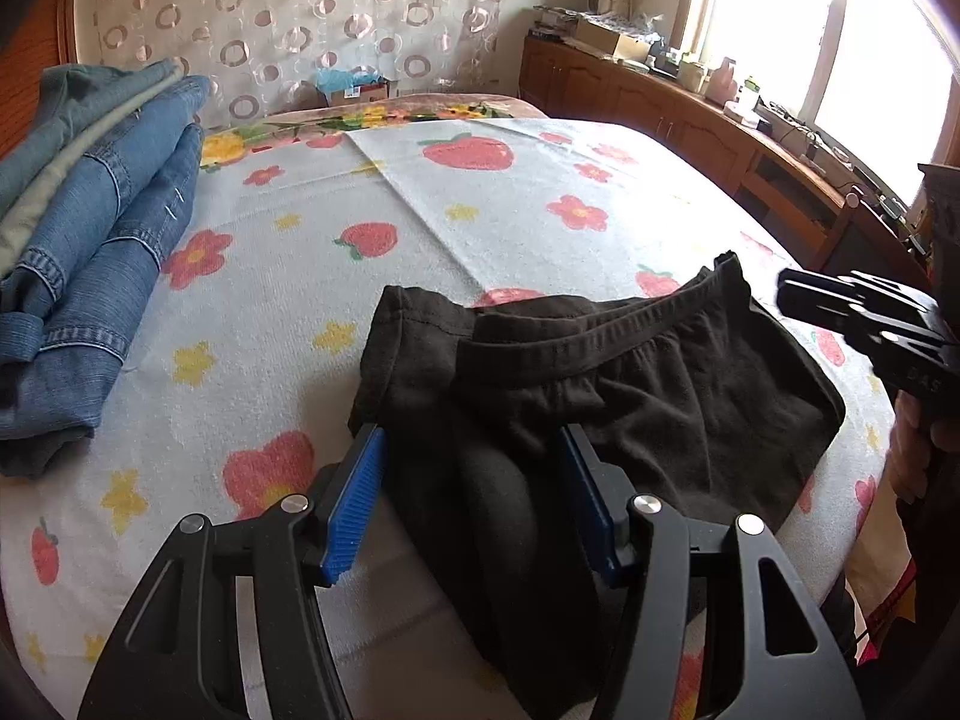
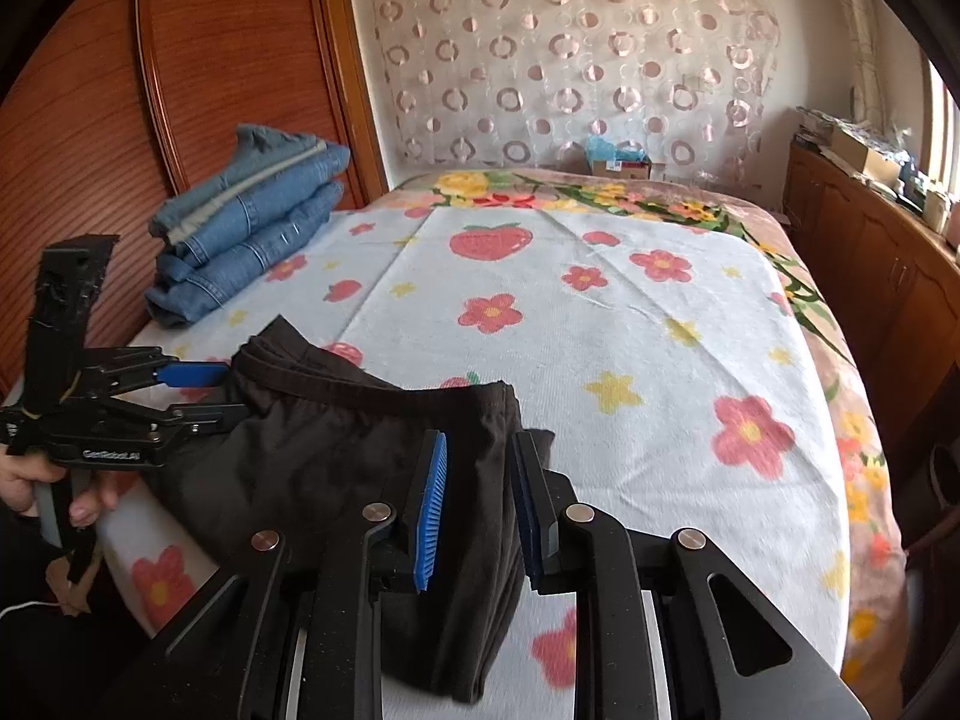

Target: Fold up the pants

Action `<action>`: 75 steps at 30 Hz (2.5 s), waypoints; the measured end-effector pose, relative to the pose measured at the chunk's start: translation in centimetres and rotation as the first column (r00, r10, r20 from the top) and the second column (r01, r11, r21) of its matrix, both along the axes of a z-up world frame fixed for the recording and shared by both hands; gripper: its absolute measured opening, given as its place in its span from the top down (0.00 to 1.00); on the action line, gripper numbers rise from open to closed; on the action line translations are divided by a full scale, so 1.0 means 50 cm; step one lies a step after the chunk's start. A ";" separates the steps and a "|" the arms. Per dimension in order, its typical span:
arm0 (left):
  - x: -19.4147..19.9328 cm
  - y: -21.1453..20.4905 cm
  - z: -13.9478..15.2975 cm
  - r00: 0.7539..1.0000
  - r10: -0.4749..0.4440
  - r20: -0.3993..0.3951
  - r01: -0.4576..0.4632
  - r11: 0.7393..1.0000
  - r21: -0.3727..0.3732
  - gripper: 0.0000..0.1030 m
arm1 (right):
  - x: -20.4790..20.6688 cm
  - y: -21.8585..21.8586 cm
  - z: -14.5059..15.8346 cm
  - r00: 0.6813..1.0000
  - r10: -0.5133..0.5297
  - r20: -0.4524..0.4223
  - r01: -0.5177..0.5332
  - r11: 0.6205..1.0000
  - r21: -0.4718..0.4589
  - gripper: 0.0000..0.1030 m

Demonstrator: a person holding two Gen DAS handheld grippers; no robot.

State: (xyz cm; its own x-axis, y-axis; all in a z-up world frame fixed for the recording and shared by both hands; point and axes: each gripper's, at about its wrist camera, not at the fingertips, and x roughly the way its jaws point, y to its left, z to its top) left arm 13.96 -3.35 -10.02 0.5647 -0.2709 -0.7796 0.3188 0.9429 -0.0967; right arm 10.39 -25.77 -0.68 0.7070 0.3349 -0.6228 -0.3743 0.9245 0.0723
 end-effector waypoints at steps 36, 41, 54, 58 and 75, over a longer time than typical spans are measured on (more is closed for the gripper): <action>0.034 -0.003 0.020 0.999 -0.019 0.031 0.020 1.000 -0.017 0.42 | 0.069 0.021 -0.018 1.000 0.021 -0.022 -0.022 0.999 -0.027 0.91; 0.039 0.000 0.023 1.000 -0.009 0.028 0.009 1.000 -0.027 0.42 | 0.058 0.024 -0.007 1.000 0.012 0.019 -0.012 1.000 -0.027 0.92; 0.051 -0.001 0.003 1.000 -0.005 -0.003 0.005 1.000 -0.013 0.42 | 0.037 -0.002 -0.006 1.000 -0.009 -0.026 0.008 0.999 -0.041 0.60; 0.052 -0.002 0.003 1.000 -0.014 -0.002 0.014 1.000 -0.011 0.42 | 0.035 -0.007 -0.013 0.999 -0.015 -0.053 0.012 0.998 -0.054 0.59; 0.049 -0.003 -0.002 1.000 -0.005 0.021 0.005 1.000 0.001 0.37 | 0.054 -0.012 -0.026 0.992 -0.036 -0.118 0.032 0.999 -0.037 0.59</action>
State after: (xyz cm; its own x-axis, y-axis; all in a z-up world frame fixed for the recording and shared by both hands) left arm 16.42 -3.48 -10.11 0.5794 -0.2730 -0.7680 0.3253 0.9414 -0.0893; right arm 13.10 -26.38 -2.00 0.6382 0.2883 -0.7139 -0.3332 0.9393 0.0815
